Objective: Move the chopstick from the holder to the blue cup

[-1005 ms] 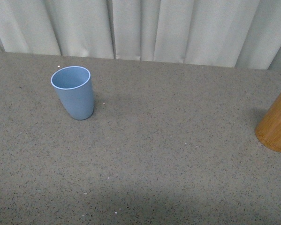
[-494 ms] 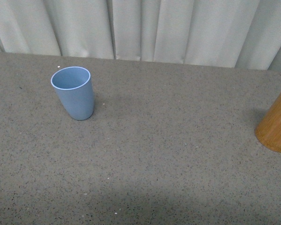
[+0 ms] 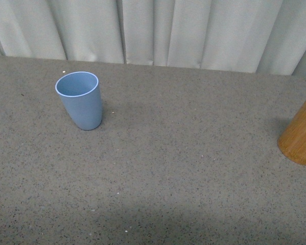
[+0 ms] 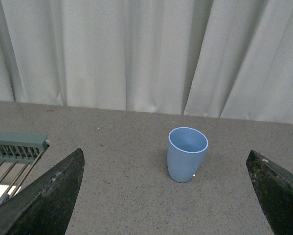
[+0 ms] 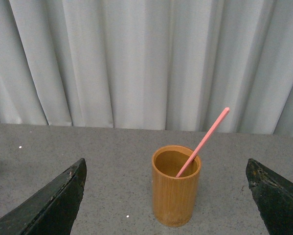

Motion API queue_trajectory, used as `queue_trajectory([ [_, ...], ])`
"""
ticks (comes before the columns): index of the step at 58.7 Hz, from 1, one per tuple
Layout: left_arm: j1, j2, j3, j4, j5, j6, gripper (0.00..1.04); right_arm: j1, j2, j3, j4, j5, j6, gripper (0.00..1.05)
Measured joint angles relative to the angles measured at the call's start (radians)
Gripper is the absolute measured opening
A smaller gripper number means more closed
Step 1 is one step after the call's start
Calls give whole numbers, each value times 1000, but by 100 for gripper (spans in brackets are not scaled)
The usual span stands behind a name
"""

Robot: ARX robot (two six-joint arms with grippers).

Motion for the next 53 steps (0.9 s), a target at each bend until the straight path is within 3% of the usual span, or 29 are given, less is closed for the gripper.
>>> queue_trajectory([
  [53, 0, 0, 0, 0, 0, 0, 98, 0, 0, 0, 0, 0, 0, 95],
])
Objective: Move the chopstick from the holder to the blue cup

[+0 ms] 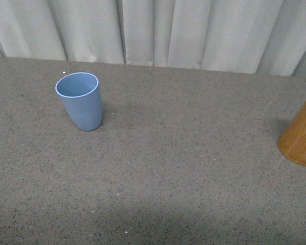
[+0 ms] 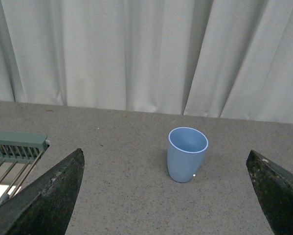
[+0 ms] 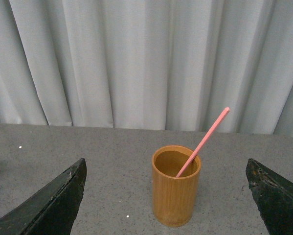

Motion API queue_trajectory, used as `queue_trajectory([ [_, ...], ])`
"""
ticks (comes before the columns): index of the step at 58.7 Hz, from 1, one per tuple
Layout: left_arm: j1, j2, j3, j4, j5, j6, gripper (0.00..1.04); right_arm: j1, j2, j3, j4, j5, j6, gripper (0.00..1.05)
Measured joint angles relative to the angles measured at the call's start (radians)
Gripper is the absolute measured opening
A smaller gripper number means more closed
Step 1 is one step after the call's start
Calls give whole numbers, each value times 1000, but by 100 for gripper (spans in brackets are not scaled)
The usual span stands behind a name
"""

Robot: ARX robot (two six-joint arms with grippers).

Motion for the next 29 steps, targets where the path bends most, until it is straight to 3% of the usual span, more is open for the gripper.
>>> queue_trajectory([
  [27, 0, 0, 0, 0, 0, 0, 98, 0, 0, 0, 0, 0, 0, 95],
  [29, 27, 18, 7, -23, 72, -34, 98, 0, 0, 0, 0, 0, 0, 95],
])
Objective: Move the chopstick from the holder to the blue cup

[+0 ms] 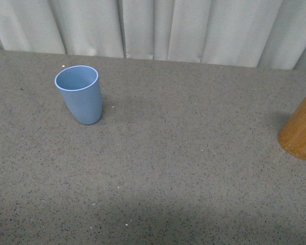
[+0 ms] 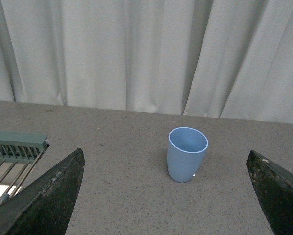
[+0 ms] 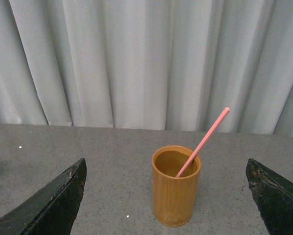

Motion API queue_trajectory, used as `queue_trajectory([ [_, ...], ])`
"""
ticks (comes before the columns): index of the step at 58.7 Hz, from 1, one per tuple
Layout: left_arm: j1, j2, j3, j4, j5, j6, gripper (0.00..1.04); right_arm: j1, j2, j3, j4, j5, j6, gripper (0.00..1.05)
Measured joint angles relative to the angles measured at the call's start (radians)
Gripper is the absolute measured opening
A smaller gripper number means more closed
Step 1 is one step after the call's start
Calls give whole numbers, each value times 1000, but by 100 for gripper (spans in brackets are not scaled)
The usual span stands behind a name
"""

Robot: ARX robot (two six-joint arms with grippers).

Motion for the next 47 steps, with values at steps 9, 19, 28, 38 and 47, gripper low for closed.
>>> queue_trajectory([
  [9, 171, 136, 21, -74, 591, -347, 98, -1, -1, 0, 0, 0, 0, 95],
  [19, 134, 144, 22, -89, 583, -511, 98, -1, -1, 0, 0, 2, 0, 95],
  [28, -1, 294, 36, 11, 415, -546, 98, -1, -1, 0, 0, 0, 0, 95],
  [38, -162, 491, 103, 105, 263, -531, 98, -1, -1, 0, 0, 0, 0, 95],
  [47, -346, 687, 140, 217, 100, -534, 98, -1, -1, 0, 0, 0, 0, 95],
])
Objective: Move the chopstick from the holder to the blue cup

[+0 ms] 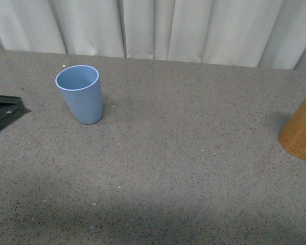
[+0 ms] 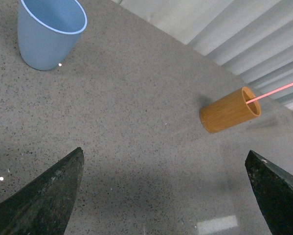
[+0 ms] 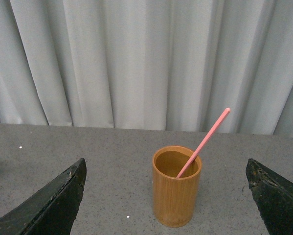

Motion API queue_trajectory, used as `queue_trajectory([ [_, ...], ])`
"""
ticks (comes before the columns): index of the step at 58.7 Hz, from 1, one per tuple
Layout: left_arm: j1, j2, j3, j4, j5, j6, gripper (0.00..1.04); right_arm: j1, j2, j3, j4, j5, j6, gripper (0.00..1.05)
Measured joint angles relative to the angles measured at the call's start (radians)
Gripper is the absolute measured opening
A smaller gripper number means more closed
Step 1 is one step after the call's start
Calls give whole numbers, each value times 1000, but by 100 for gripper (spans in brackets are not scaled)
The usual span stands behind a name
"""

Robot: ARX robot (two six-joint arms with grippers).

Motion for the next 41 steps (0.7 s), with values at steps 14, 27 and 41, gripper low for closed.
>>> queue_trajectory([
  [14, -148, 311, 98, 129, -152, -9, 98, 0, 0, 0, 0, 0, 0, 95],
  [27, -214, 527, 167, 214, -220, -13, 98, 0, 0, 0, 0, 0, 0, 95],
  [41, -224, 687, 221, 242, -281, -21, 98, 0, 0, 0, 0, 0, 0, 95],
])
